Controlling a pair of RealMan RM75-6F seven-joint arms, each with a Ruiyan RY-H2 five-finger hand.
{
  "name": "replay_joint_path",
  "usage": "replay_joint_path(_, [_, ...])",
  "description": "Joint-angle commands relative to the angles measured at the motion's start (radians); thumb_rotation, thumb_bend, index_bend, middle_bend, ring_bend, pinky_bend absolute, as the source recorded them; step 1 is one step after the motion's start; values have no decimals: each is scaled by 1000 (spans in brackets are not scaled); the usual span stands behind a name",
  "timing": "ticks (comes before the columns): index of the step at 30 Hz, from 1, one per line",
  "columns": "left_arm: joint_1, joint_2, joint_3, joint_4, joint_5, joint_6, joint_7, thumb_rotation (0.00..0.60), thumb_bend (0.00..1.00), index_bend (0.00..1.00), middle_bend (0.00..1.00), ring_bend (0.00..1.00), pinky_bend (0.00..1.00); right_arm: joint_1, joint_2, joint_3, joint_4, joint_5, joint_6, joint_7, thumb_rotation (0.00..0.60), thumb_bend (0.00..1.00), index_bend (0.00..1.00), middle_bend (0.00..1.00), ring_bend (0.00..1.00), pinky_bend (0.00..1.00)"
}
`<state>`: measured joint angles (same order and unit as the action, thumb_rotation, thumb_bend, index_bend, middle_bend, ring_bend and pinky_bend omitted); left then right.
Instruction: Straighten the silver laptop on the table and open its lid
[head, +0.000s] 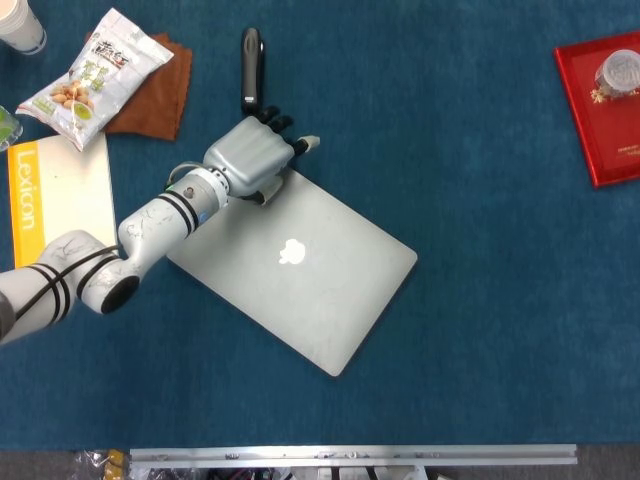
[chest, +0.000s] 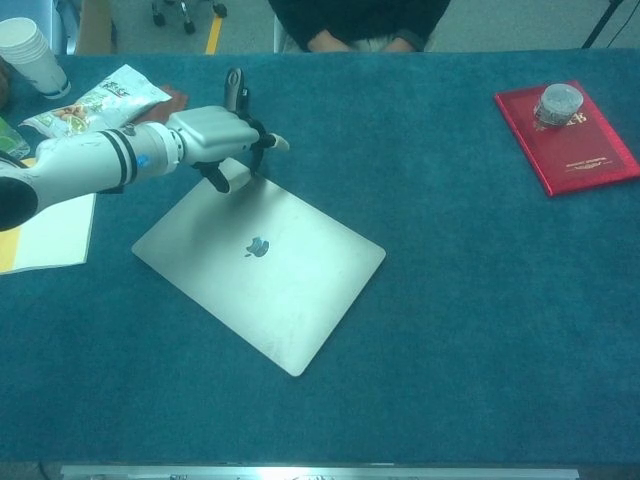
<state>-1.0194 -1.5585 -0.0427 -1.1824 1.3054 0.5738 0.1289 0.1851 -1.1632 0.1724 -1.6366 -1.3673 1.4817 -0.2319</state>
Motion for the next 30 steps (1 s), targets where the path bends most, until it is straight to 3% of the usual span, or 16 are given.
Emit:
replay_joint_path(1, [6, 7, 3, -12, -7, 7, 17, 530, 547, 85, 363, 94, 59, -1, 2, 0, -3, -2, 1, -1, 600, 96, 5, 99, 4, 236])
replay_joint_path(17, [-23, -45, -28, 36, -36, -20, 23, 525, 547, 85, 358, 93, 59, -10, 7, 1, 6, 6, 1, 15, 600, 97, 5, 99, 4, 236])
replay_joint_path(30, [-27, -64, -8, 79, -33, -37, 49, 525, 547, 85, 362, 93, 59, -16, 8, 2, 18, 11, -1, 31, 600, 97, 5, 99, 4, 236])
